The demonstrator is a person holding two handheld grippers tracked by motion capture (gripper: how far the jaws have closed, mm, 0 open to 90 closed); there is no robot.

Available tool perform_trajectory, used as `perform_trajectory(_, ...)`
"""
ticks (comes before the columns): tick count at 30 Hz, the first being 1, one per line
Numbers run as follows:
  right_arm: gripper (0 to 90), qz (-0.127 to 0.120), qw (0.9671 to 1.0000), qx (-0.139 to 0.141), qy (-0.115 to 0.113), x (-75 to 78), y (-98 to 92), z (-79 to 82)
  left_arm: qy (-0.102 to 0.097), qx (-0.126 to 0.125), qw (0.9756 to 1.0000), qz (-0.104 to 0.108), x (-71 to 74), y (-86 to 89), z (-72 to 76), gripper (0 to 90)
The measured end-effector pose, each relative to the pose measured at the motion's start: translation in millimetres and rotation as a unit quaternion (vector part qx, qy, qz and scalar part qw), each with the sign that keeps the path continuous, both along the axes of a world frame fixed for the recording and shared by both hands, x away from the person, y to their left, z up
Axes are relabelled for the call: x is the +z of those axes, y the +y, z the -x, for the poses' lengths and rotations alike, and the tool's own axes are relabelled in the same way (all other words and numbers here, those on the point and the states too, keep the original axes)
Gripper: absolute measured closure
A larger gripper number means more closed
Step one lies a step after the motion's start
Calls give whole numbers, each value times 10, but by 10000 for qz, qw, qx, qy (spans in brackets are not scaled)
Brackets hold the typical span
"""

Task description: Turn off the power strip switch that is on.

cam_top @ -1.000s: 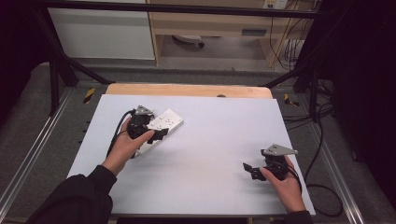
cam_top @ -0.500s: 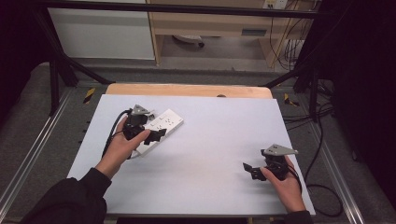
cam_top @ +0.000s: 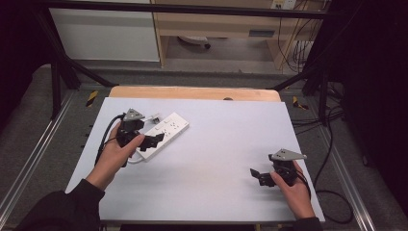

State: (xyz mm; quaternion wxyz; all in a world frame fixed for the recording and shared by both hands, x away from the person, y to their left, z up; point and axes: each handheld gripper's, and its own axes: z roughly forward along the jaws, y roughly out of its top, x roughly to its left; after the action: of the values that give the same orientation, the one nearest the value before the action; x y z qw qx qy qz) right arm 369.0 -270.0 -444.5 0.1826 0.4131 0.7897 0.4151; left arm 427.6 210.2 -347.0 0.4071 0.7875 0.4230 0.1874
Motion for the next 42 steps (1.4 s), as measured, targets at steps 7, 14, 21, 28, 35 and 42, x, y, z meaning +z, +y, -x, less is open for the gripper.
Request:
perform_trajectory(7, 29, 17, 10000, -17, 32, -1, 6, 2, -129, 37, 9999, 8, 76, 124, 113, 91)
perform_trajectory(14, 29, 46, 10000, -15, 18, -5, 10, -3, -198, 49, 9998, 44, 92, 211, 219, 91)
perform_trajectory(21, 29, 50, 10000, -34, 28, -5, 6, 1, -231, 61, 9997, 58, 86, 307, 322, 90)
perform_trajectory(28, 30, 59, 10000, -34, 42, -6, 15, 0, -215, 99, 9997, 42, 48, 432, 440, 89)
perform_trajectory(35, 33, 76, 10000, -38, 46, -7, 21, 2, -159, 148, 9998, 43, -52, 534, 536, 90)
perform_trajectory(42, 33, 77, 9999, -39, 51, -9, 22, 1, -112, 229, 9996, 140, -136, 614, 614, 91)
